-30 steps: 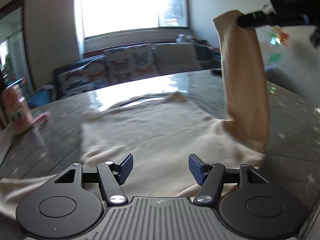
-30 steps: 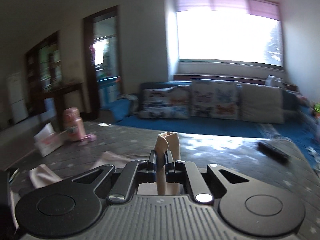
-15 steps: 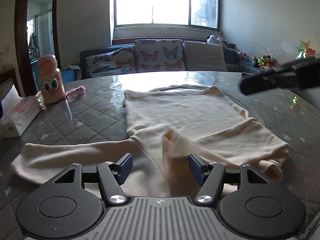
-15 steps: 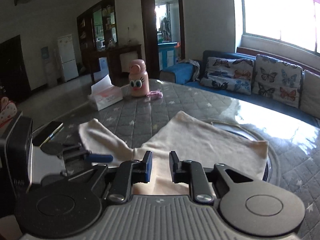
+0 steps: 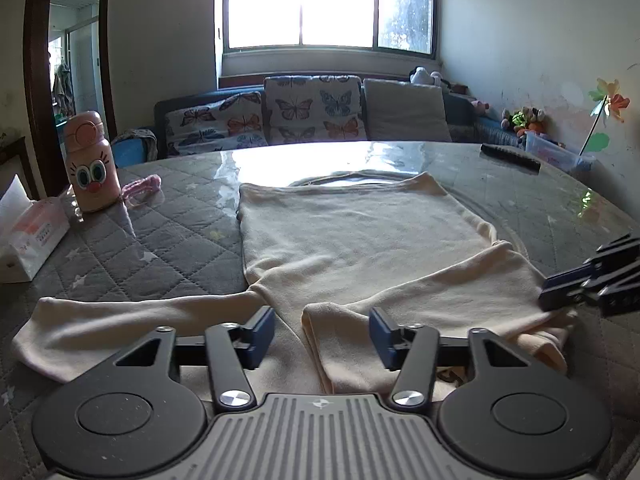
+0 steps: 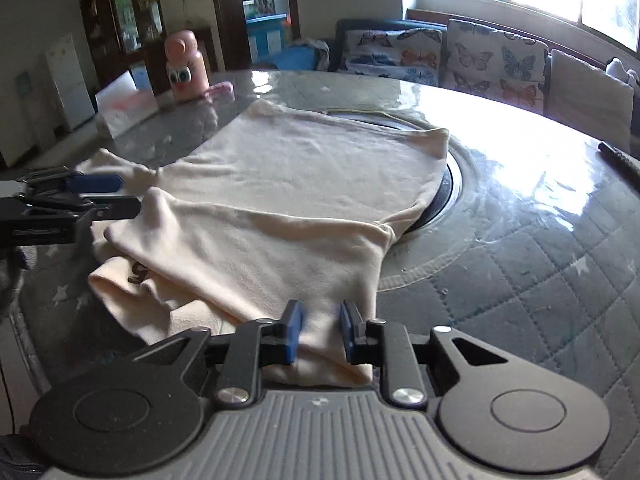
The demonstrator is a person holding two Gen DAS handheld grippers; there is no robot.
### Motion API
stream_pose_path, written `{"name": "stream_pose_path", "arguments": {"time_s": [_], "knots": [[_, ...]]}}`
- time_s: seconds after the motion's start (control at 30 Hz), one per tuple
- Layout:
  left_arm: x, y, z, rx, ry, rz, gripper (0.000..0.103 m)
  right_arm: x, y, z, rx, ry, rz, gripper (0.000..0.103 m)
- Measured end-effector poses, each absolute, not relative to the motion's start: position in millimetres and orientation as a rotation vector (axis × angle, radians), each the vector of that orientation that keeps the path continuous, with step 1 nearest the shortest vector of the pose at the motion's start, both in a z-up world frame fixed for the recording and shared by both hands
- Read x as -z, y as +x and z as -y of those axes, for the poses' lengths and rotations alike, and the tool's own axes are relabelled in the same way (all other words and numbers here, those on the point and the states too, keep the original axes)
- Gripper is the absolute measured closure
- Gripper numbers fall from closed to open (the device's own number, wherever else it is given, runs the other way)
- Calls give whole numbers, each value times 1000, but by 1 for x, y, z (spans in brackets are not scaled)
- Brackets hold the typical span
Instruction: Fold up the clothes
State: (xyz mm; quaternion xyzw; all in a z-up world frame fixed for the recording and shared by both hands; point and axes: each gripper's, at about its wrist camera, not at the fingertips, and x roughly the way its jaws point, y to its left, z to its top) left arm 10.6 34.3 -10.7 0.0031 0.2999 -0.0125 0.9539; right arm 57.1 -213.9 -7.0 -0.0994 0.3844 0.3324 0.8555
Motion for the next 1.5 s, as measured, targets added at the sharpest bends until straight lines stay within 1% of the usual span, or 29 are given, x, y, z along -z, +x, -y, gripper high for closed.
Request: {"name": "stream_pose_path", "arguments": {"time_s": [0.03, 0.13, 0.23, 0.3, 0.37, 0.4, 0.47, 0.53, 0.57, 0.6, 0.63, 0.7, 0.8, 0.9, 1.07, 1.17, 1.2, 1.27, 1.3, 1.33, 1.4, 1.47, 1.5], "knots": [[12, 13, -35, 27, 6, -613, 54, 3, 58, 217, -697, -205, -795, 83], [13, 19, -31, 41, 15, -615, 54, -5, 65, 221, -688, -198, -756, 83], [14, 24, -28, 60, 25, -618, 54, -7, 84, 212, -690, -219, -723, 79], [15, 26, -26, 73, 30, -626, 54, -5, 91, 206, -694, -243, -720, 73], [17, 27, -25, 77, 36, -633, 54, 0, 102, 197, -705, -272, -721, 73], [19, 27, -26, 77, 36, -636, 56, 2, 105, 195, -708, -286, -719, 73], [20, 29, -27, 76, 35, -642, 63, 6, 109, 191, -714, -310, -719, 73], [21, 29, -29, 75, 37, -645, 71, 13, 110, 187, -724, -344, -723, 75], [22, 29, -30, 76, 39, -645, 75, 13, 110, 187, -725, -347, -719, 82], [21, 30, -31, 73, 40, -644, 81, 13, 109, 187, -723, -352, -709, 91], [20, 30, -32, 71, 42, -644, 85, 11, 109, 187, -716, -351, -702, 94], [18, 30, -34, 72, 36, -632, 91, 8, 107, 191, -710, -340, -690, 99], [15, 30, -34, 75, 38, -616, 92, 4, 102, 199, -687, -334, -674, 101], [19, 34, -37, 53, 41, -628, 92, 8, 102, 205, -646, -325, -690, 103], [16, 30, -41, 37, 43, -622, 91, 14, 107, 216, -604, -296, -712, 102], [11, 25, -43, 34, 45, -610, 91, 5, 106, 216, -650, -275, -687, 95], [10, 24, -45, 35, 41, -612, 90, 2, 105, 213, -683, -271, -679, 94], [10, 24, -45, 45, 29, -621, 88, -1, 104, 206, -716, -278, -662, 88], [11, 24, -45, 54, 28, -623, 82, 0, 105, 202, -729, -288, -659, 86], [11, 25, -43, 65, 28, -624, 72, 1, 107, 197, -752, -297, -667, 84], [13, 26, -39, 87, 37, -624, 60, 7, 112, 187, -788, -320, -683, 68], [16, 30, -36, 95, 44, -632, 60, 13, 116, 182, -803, -350, -690, 66], [17, 32, -35, 98, 47, -636, 62, 15, 118, 181, -808, -362, -694, 67]]}}
